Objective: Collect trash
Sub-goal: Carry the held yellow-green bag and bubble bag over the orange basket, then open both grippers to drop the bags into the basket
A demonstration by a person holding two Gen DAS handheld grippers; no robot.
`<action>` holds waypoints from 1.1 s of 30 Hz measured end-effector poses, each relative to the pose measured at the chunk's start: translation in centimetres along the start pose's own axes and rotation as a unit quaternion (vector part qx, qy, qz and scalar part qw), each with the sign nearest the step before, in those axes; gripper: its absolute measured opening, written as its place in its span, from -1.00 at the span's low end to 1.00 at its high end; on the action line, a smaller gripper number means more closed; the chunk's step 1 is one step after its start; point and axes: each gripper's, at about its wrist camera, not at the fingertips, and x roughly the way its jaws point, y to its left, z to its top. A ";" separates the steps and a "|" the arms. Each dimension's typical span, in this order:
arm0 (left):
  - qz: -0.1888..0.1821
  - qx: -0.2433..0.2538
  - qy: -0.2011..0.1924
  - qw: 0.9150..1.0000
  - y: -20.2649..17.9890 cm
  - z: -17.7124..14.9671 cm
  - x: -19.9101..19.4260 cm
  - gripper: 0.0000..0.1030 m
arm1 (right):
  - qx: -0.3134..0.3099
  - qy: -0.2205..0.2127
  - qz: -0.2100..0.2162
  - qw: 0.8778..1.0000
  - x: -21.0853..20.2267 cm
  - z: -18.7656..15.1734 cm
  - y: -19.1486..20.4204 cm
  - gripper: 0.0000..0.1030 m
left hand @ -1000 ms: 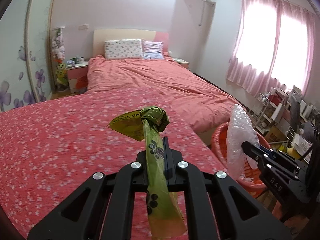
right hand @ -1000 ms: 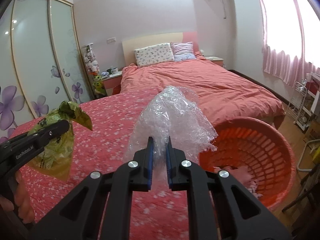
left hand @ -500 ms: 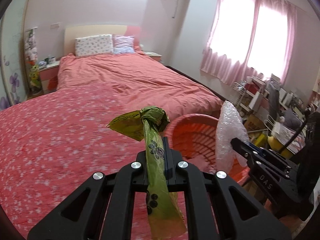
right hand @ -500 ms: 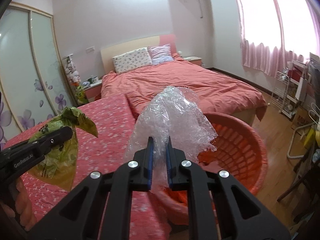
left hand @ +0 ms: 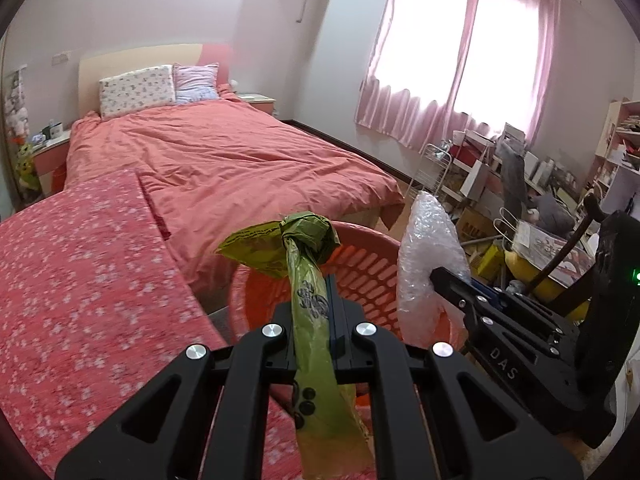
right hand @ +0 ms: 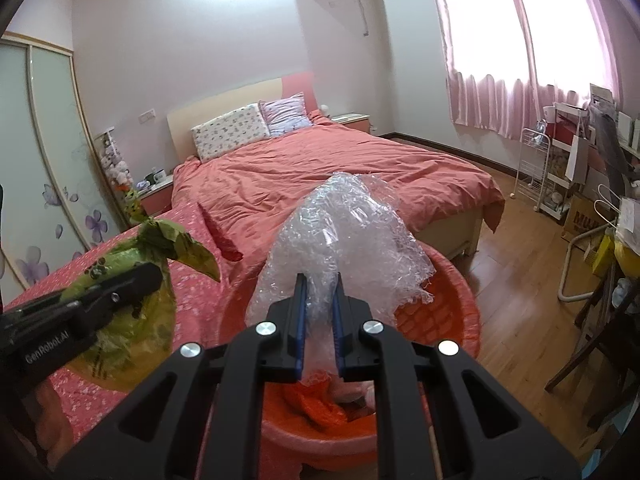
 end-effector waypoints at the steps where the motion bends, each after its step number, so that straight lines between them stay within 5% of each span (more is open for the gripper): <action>1: -0.002 0.000 0.001 1.000 -0.1 0.1 0.3 -0.87 | 0.001 -0.002 -0.001 1.000 0.1 0.0 -0.3 -0.76; 17: -0.016 -0.002 0.018 1.000 -0.9 0.4 2.4 -0.86 | 0.030 -0.016 0.007 0.999 0.4 0.3 -2.8 -0.65; 20: -0.013 -0.012 0.027 0.999 -0.5 0.4 2.8 -0.59 | 0.038 -0.017 0.014 0.999 0.4 0.2 -3.0 -0.33; 22: -0.008 -0.018 0.024 1.000 -0.2 0.3 2.7 -0.16 | 0.039 -0.019 0.014 0.999 0.4 0.3 -3.0 -0.20; 26: 0.006 -0.022 0.022 0.999 0.3 0.1 2.2 -0.13 | 0.040 -0.019 0.008 0.999 0.1 0.3 -2.9 -0.13; 33: 0.042 -0.024 0.002 0.999 2.1 -0.5 -1.3 -0.04 | 0.034 -0.041 -0.006 0.999 -3.0 -0.2 -2.3 0.30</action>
